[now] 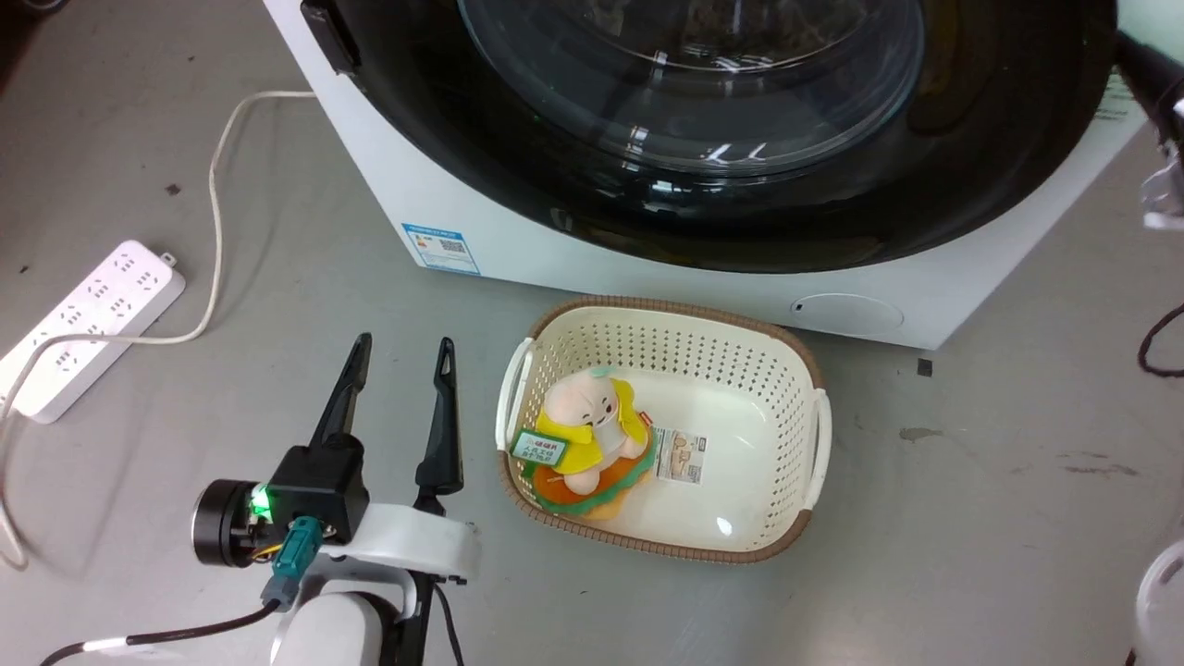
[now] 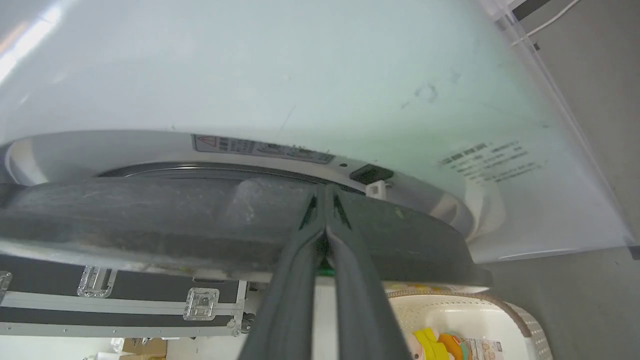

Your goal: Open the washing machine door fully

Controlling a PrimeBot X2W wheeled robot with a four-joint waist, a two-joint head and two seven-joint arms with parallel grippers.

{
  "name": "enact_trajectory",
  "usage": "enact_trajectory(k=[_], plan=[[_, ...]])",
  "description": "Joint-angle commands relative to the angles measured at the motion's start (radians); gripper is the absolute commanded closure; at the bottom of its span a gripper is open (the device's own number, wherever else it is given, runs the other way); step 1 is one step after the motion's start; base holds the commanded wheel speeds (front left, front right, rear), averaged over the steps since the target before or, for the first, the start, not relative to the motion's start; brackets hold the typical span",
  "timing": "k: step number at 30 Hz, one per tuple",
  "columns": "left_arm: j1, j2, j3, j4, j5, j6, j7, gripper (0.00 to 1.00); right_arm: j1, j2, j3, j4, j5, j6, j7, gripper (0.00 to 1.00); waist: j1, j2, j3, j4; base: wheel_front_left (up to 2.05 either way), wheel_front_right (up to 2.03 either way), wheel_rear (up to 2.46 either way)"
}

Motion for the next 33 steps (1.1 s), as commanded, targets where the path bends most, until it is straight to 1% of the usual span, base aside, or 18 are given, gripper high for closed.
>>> enact_trajectory(k=[1, 6, 9, 17, 22, 27, 30, 33], plan=[[-0.022, 0.001, -0.007, 0.000, -0.008, 0.007, -0.013, 0.00, -0.047, -0.007, -0.018, 0.031, 0.013, 0.001, 0.019, 1.00, -0.0001, -0.0001, 0.006, 0.006, 0.00, 0.00, 0.00], [-0.029, 0.001, -0.013, 0.000, -0.012, 0.012, -0.021, 0.00, -0.086, -0.021, -0.044, 0.082, -0.003, 0.001, 0.055, 1.00, -0.0001, -0.0001, 0.015, 0.014, 0.00, 0.00, 0.00], [-0.032, 0.001, -0.016, 0.001, -0.015, 0.015, -0.028, 0.00, -0.099, -0.027, -0.052, 0.119, -0.022, 0.001, 0.102, 1.00, -0.0001, -0.0001, 0.019, 0.017, 0.00, 0.00, 0.00], [-0.032, 0.001, -0.022, 0.019, -0.017, 0.021, -0.044, 0.00, -0.060, -0.027, -0.087, 0.152, -0.033, 0.001, 0.226, 1.00, -0.0001, -0.0001, -0.019, 0.023, 0.00, 0.00, 0.00], [-0.014, 0.001, -0.025, 0.044, -0.009, 0.022, -0.055, 0.00, 0.006, 0.000, -0.130, 0.150, -0.004, 0.001, 0.290, 1.00, -0.0001, -0.0001, -0.087, 0.017, 0.00, 0.00, 0.00], [0.005, 0.001, -0.029, 0.058, -0.005, 0.025, -0.065, 0.00, 0.055, 0.035, -0.180, 0.139, 0.041, 0.001, 0.381, 1.00, -0.0001, -0.0001, -0.152, 0.016, 0.00, 0.00, 0.00], [0.023, 0.001, -0.032, 0.066, -0.002, 0.027, -0.072, 0.00, 0.091, 0.058, -0.185, 0.115, 0.063, 0.001, 0.451, 1.00, -0.0001, -0.0001, -0.183, 0.016, 0.00, 0.00, 0.00], [0.049, 0.001, -0.036, 0.072, 0.004, 0.027, -0.073, 0.00, 0.153, 0.074, -0.170, 0.064, 0.087, 0.001, 0.501, 1.00, -0.0001, -0.0001, -0.216, 0.013, 0.00, 0.00, 0.00]])
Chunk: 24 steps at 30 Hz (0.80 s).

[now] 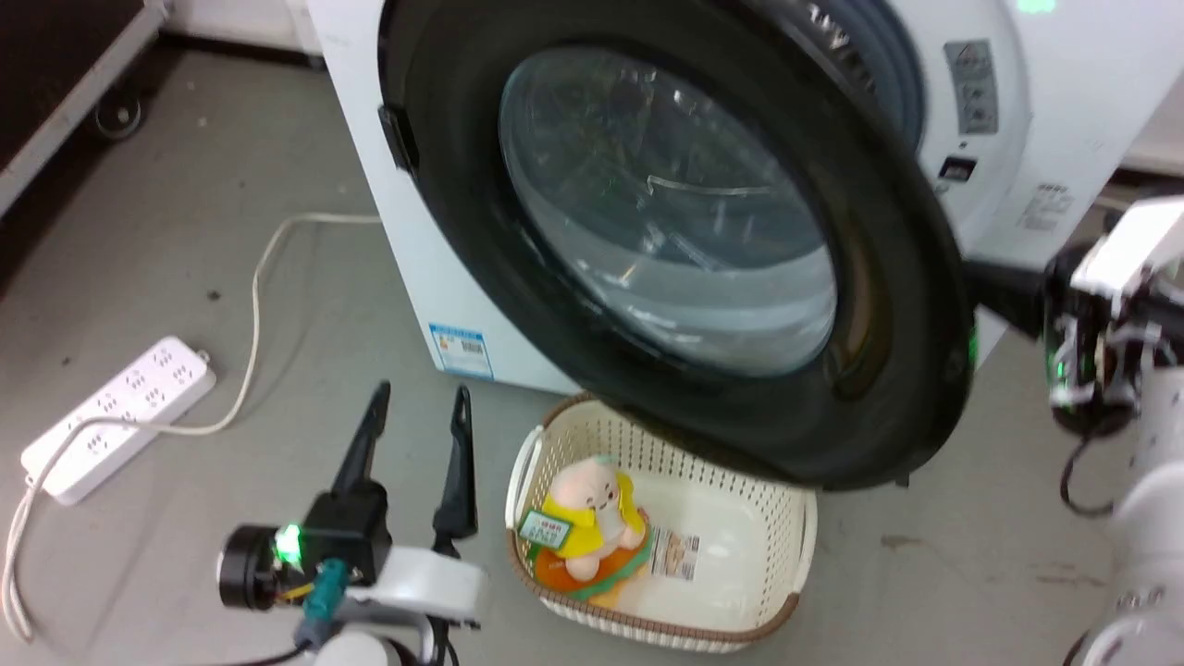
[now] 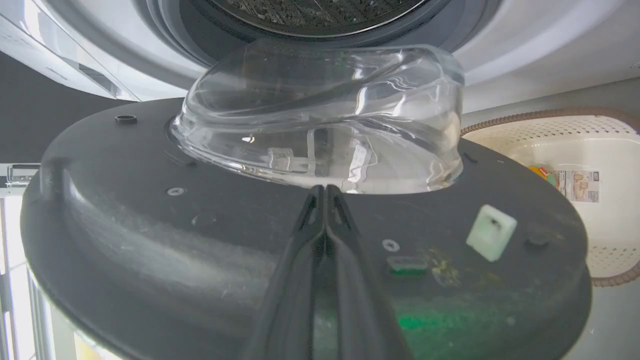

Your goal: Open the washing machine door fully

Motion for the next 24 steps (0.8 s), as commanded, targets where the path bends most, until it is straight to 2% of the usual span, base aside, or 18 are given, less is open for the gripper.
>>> enact_trajectory(k=[1, 6, 14, 19, 20, 24], plan=[[0.026, 0.001, -0.007, 0.005, 0.009, 0.006, -0.006, 0.00, 0.056, 0.005, 0.012, -0.028, 0.019, 0.002, 0.032, 1.00, 0.0002, 0.0000, -0.036, -0.003, 0.00, 0.00, 0.00], [0.070, 0.001, -0.020, 0.015, 0.010, 0.004, -0.006, 0.00, 0.178, 0.009, 0.095, -0.073, 0.117, 0.002, 0.102, 1.00, 0.0002, 0.0000, -0.081, 0.005, 0.00, 0.00, 0.00], [0.134, 0.002, -0.036, 0.031, 0.022, -0.012, -0.006, 0.00, 0.338, 0.009, 0.328, -0.093, 0.393, 0.002, 0.097, 1.00, 0.0002, 0.0000, -0.129, 0.014, 0.00, 0.00, 0.00], [0.159, 0.005, -0.040, 0.036, 0.026, -0.019, -0.006, 0.00, 0.439, 0.009, 0.504, -0.145, 0.592, 0.002, 0.065, 1.00, 0.0002, 0.0000, -0.145, 0.035, 0.00, 0.00, 0.00], [0.169, 0.008, -0.033, 0.035, 0.025, -0.018, -0.006, 0.00, 0.508, 0.009, 0.627, -0.194, 0.709, 0.002, 0.032, 1.00, 0.0002, 0.0000, -0.150, 0.047, 0.00, 0.00, 0.00], [0.179, 0.014, -0.027, 0.031, 0.026, -0.019, -0.006, 0.00, 0.591, 0.009, 0.796, -0.282, 0.825, 0.002, -0.032, 1.00, 0.0002, 0.0000, -0.149, 0.057, 0.00, 0.00, 0.00]])
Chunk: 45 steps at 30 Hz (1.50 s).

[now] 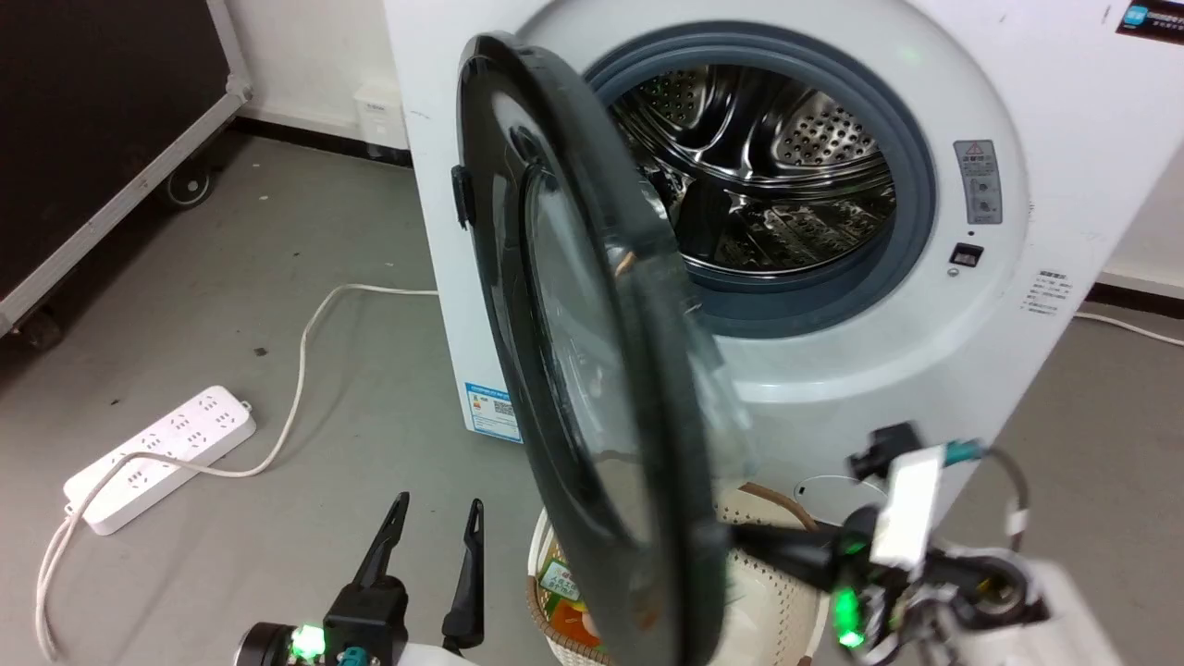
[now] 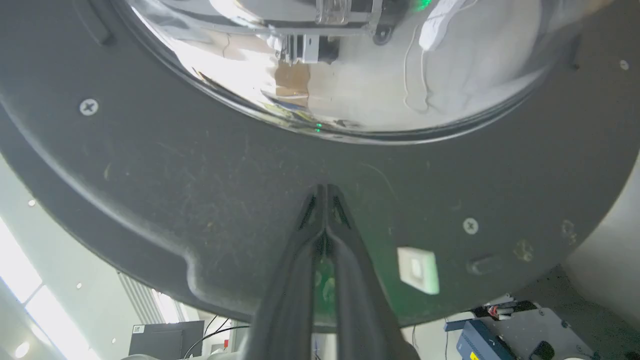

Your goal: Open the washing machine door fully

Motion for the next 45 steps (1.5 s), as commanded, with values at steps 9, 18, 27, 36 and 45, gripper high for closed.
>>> enact_trajectory(k=[9, 18, 27, 36, 45], plan=[[0.014, 0.012, 0.016, -0.006, -0.002, -0.011, -0.005, 0.00, 0.101, 0.006, 0.213, -0.139, 0.107, 0.001, -0.172, 1.00, 0.0001, 0.0000, 0.009, 0.018, 0.00, 0.00, 0.00], [0.022, 0.021, 0.047, -0.017, -0.036, -0.047, -0.005, 0.00, 0.132, -0.050, 0.115, -0.355, -0.050, 0.001, -0.467, 0.00, 0.0001, 0.0000, 0.012, -0.030, 0.00, 0.00, 0.00], [0.019, 0.029, 0.087, -0.036, -0.050, -0.083, -0.005, 0.00, 0.316, -0.267, 0.104, -0.649, -0.749, 0.001, -1.093, 0.00, 0.0001, 0.0000, 0.012, -0.104, 0.00, 0.00, 0.00], [0.048, 0.021, 0.108, -0.041, -0.057, -0.122, -0.005, 0.00, 0.533, -0.058, -0.110, -0.553, -1.220, 0.001, -1.307, 0.00, 0.0001, 0.0000, 0.014, -0.144, 0.00, 0.00, 0.00], [0.056, 0.012, 0.107, -0.049, -0.044, -0.135, -0.005, 0.00, 0.588, -0.005, -0.140, -0.513, -1.298, 0.001, -1.321, 0.00, 0.0001, 0.0000, 0.020, -0.144, 0.00, 0.00, 0.00]])
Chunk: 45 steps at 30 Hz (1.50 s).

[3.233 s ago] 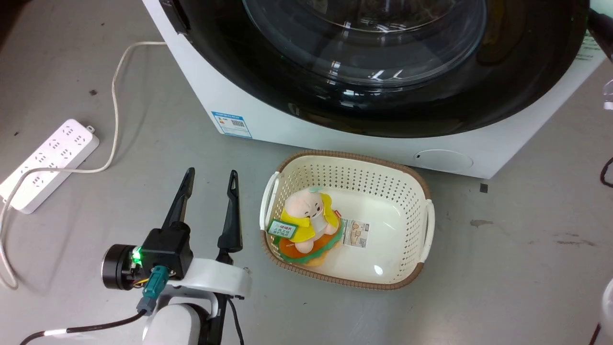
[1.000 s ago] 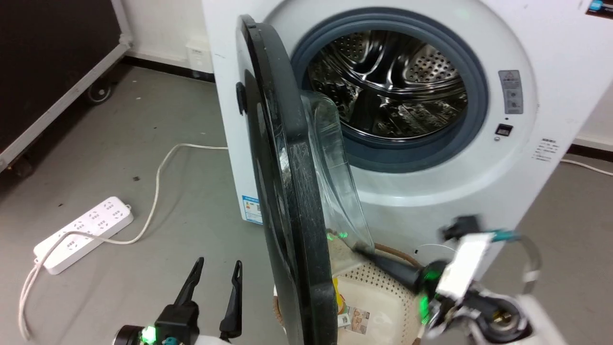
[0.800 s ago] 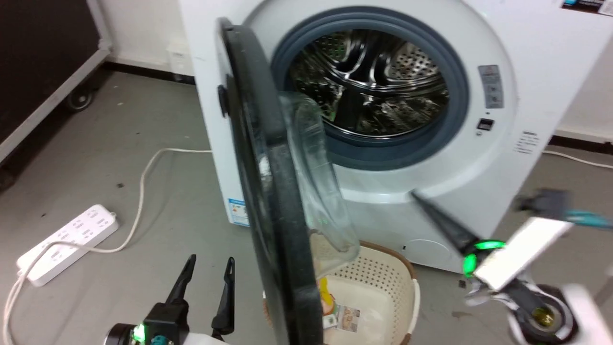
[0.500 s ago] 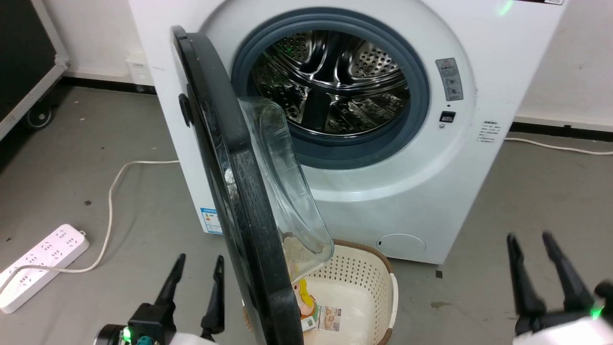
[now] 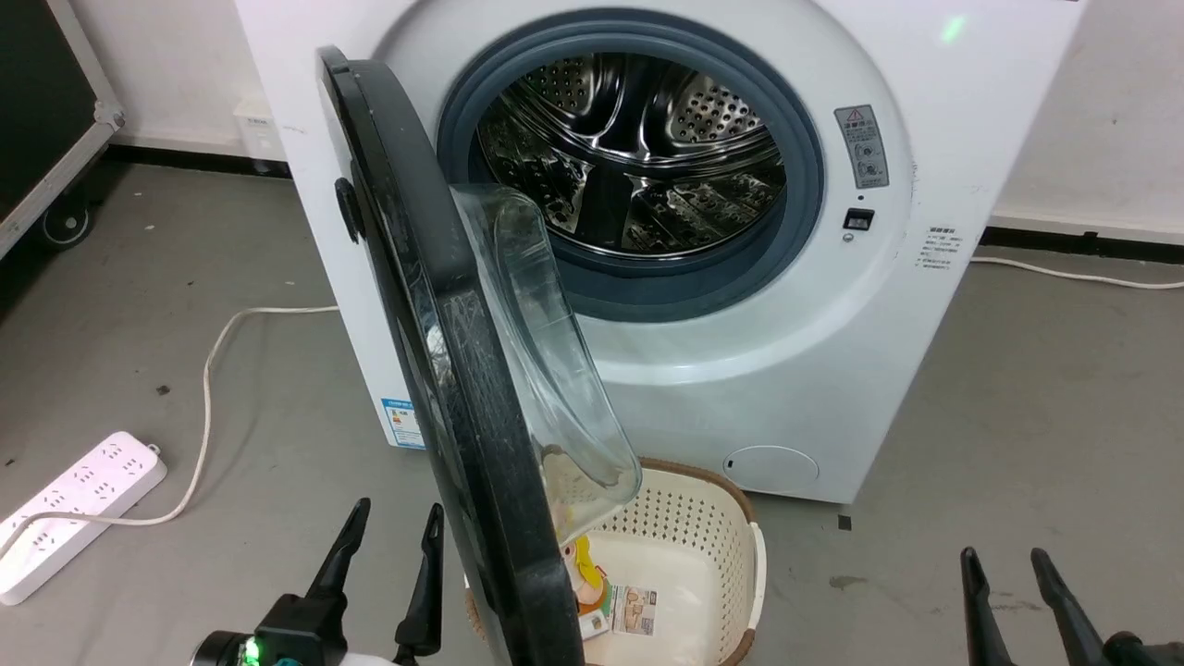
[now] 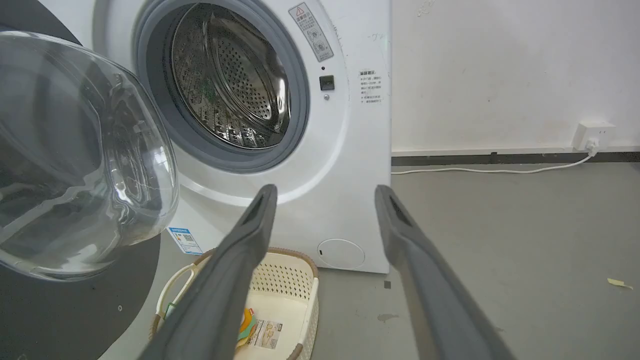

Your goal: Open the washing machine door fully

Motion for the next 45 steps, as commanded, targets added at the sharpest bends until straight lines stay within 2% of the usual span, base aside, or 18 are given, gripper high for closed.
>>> enact_trajectory(k=[1, 3, 4, 5, 6, 11, 17, 22, 25, 33, 39, 40, 45], plan=[[0.017, -0.006, 0.001, -0.006, 0.012, -0.004, -0.005, 0.00, 0.017, 0.006, -0.007, 0.008, -0.005, 0.001, -0.007, 0.00, 0.0000, 0.0000, 0.001, 0.001, 0.00, 0.00, 0.00], [0.019, -0.006, 0.002, 0.001, 0.020, -0.002, -0.005, 0.00, 0.018, 0.010, -0.023, 0.014, -0.015, 0.001, -0.008, 0.00, 0.0000, 0.0000, 0.001, 0.003, 0.00, 0.00, 0.00], [0.020, -0.007, 0.003, 0.005, 0.021, -0.002, -0.005, 0.14, 0.015, 0.011, -0.029, 0.016, -0.014, 0.001, -0.008, 0.00, 0.0000, 0.0000, 0.001, 0.004, 0.00, 0.00, 0.00], [0.019, -0.008, 0.004, 0.004, 0.021, -0.002, -0.005, 0.67, 0.011, 0.012, -0.033, 0.018, -0.014, 0.001, -0.008, 0.00, 0.0000, 0.0000, 0.002, 0.004, 0.00, 0.00, 0.00], [0.017, -0.009, 0.006, -0.003, 0.019, -0.003, -0.005, 1.00, 0.006, 0.013, -0.036, 0.020, -0.015, 0.001, -0.008, 0.00, 0.0000, 0.0000, 0.003, 0.003, 0.00, 0.00, 0.00], [0.003, -0.015, 0.036, -0.091, 0.009, 0.014, -0.005, 1.00, -0.012, 0.014, -0.037, 0.018, 0.000, 0.001, -0.008, 0.00, 0.0000, 0.0000, 0.007, 0.006, 0.00, 0.00, 0.00], [-0.044, -0.021, 0.100, -0.300, -0.007, 0.058, -0.005, 1.00, -0.012, 0.015, -0.034, 0.015, 0.013, 0.001, -0.008, 0.00, 0.0000, 0.0000, 0.016, 0.016, 0.00, 0.00, 0.00], [-0.082, -0.023, 0.091, -0.465, 0.009, 0.076, -0.005, 1.00, -0.015, 0.015, -0.034, 0.018, 0.018, 0.001, -0.008, 0.00, 0.0000, 0.0000, 0.019, 0.023, 0.00, 0.00, 0.00], [-0.094, -0.023, 0.054, -0.515, 0.018, 0.065, -0.005, 1.00, -0.018, 0.015, -0.036, 0.023, 0.021, 0.001, -0.008, 0.00, 0.0000, 0.0000, 0.017, 0.028, 0.00, 0.00, 0.00], [-0.073, -0.020, -0.078, -0.567, 0.065, 0.000, -0.005, 1.00, -0.025, 0.015, -0.041, 0.033, 0.035, 0.001, -0.009, 0.00, 0.0000, 0.0000, 0.008, 0.043, 0.00, 0.00, 0.00], [-0.047, -0.011, -0.206, -0.549, 0.069, -0.038, 0.001, 1.00, -0.025, 0.015, -0.044, 0.038, 0.047, 0.001, -0.009, 0.00, 0.0000, 0.0000, 0.003, 0.056, 0.00, 0.00, 0.00], [-0.036, -0.003, -0.275, -0.535, 0.077, -0.049, 0.024, 1.00, -0.028, 0.015, -0.047, 0.045, 0.049, 0.001, -0.009, 0.00, 0.0000, 0.0000, 0.002, 0.063, 0.00, 0.00, 0.00], [0.002, 0.013, -0.378, -0.485, 0.066, -0.061, 0.067, 1.00, -0.030, 0.015, -0.050, 0.049, 0.058, 0.001, -0.009, 0.00, 0.0000, 0.0000, 0.002, 0.072, 0.00, 0.00, 0.00]])
